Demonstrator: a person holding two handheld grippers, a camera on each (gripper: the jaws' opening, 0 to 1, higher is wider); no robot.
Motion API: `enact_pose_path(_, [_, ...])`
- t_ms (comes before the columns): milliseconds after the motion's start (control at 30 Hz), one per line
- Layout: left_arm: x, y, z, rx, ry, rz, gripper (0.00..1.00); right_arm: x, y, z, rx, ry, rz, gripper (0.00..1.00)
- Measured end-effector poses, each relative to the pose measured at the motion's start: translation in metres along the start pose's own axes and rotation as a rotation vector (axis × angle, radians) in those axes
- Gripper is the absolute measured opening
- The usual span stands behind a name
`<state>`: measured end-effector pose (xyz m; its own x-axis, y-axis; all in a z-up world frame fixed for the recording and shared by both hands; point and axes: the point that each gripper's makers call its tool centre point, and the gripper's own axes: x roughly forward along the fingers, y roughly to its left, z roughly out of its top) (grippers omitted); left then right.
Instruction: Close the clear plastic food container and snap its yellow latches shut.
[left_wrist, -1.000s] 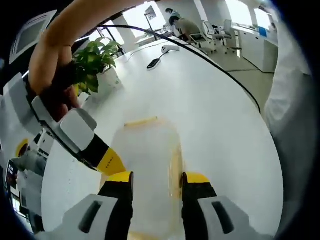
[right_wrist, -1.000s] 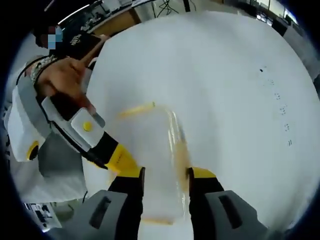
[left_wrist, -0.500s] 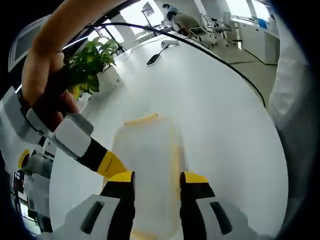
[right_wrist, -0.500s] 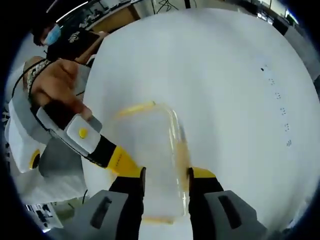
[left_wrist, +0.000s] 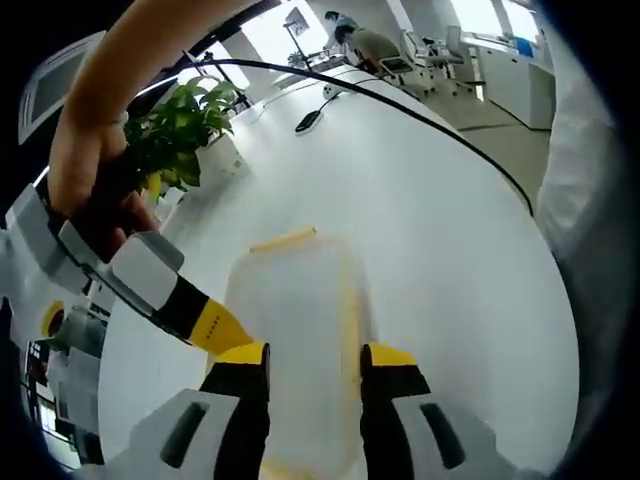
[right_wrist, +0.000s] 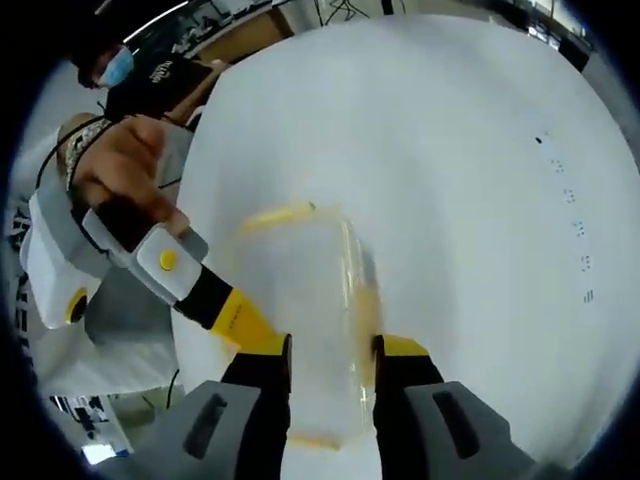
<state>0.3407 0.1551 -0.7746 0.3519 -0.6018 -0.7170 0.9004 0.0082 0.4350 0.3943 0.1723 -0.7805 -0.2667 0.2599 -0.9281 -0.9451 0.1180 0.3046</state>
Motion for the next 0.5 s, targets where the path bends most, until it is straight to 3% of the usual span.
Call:
enact_pose_path(167, [0.000,-0.001,0.001,-0.003,-0.002,-0.016,0.29,0.004,0.002,-0.003,0.006,0.041,0.017,0.26])
enact_pose_path(500, [0.002,0.000,0.003,0.002,-0.007,0.002,0.30,0.010,-0.007,0.000,-0.010,-0.007,0.038,0.28])
